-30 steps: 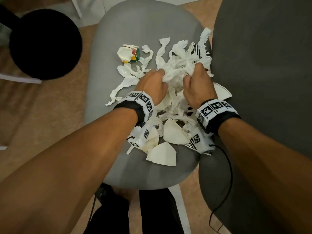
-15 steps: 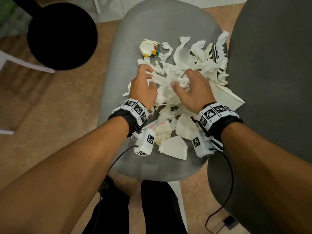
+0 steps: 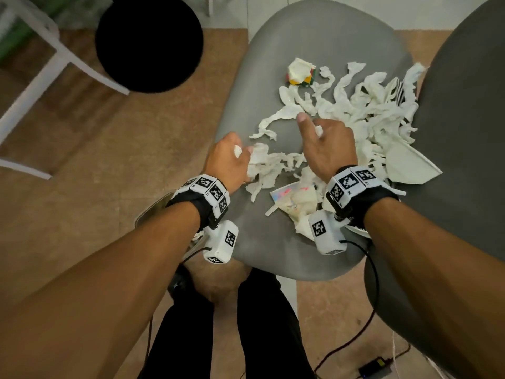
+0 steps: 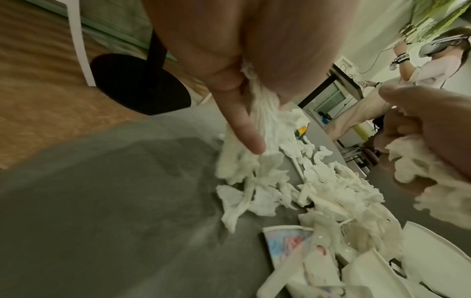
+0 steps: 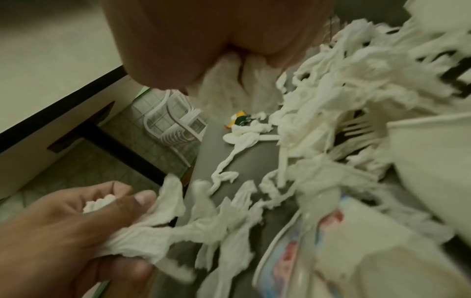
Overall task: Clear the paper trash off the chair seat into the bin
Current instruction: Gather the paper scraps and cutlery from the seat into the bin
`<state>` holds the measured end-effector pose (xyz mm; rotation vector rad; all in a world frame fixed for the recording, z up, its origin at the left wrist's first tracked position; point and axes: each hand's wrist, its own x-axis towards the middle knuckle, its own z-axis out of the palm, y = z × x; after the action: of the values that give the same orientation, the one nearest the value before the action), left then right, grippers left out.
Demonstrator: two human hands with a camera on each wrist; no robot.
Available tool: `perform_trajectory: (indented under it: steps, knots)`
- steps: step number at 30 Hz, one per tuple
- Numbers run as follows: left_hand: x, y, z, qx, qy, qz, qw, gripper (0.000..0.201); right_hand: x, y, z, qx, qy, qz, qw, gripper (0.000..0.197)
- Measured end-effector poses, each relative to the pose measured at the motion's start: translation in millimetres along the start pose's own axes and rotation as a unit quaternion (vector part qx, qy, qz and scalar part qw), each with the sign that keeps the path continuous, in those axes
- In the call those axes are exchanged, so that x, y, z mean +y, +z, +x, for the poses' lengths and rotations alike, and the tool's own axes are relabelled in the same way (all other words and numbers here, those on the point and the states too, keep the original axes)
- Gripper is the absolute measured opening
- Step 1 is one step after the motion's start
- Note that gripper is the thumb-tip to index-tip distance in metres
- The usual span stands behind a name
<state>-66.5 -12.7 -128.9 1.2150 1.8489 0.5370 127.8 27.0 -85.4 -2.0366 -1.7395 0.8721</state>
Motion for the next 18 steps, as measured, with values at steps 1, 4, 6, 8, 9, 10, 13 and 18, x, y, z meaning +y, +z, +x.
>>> perform_trajectory:
  steps: [1,4,6,8,9,10,13,18]
  knots:
    - [-5,-6,-3,-0.004,-0.011,-0.007,1.0,0.019,-6,5,-2,-0.002,-0.015,0.003,1.0,0.055]
    - [-19,-21,-14,0.029,0.03,0.019,0.999,0.01,-27,22,-11,-0.034,-0.062,-0.001,0.997,0.059]
    - [-29,-32,-20,0.051,0.027,0.024,0.998,0.039,-41,35,-16,-0.069,-0.081,-0.01,0.994,0.06]
    - [-37,-43,-27,0.063,-0.011,0.006,0.998,0.059,-55,50,-23,-0.089,-0.097,-0.015,0.991,0.059]
    - [-41,-48,-31,0.064,-0.03,-0.004,0.997,0.064,-62,58,-27,-0.093,-0.108,-0.018,0.99,0.058]
    - [-47,-52,-35,0.066,-0.042,-0.014,0.997,0.065,-69,66,-32,-0.098,-0.118,-0.018,0.988,0.058]
    - [-72,-67,-43,0.077,-0.077,-0.049,0.993,0.065,-92,98,-48,-0.114,-0.133,0.012,0.984,0.058]
    - [-143,-95,-60,0.098,-0.157,-0.114,0.976,0.049,-131,177,-96,-0.183,-0.091,0.054,0.977,0.051]
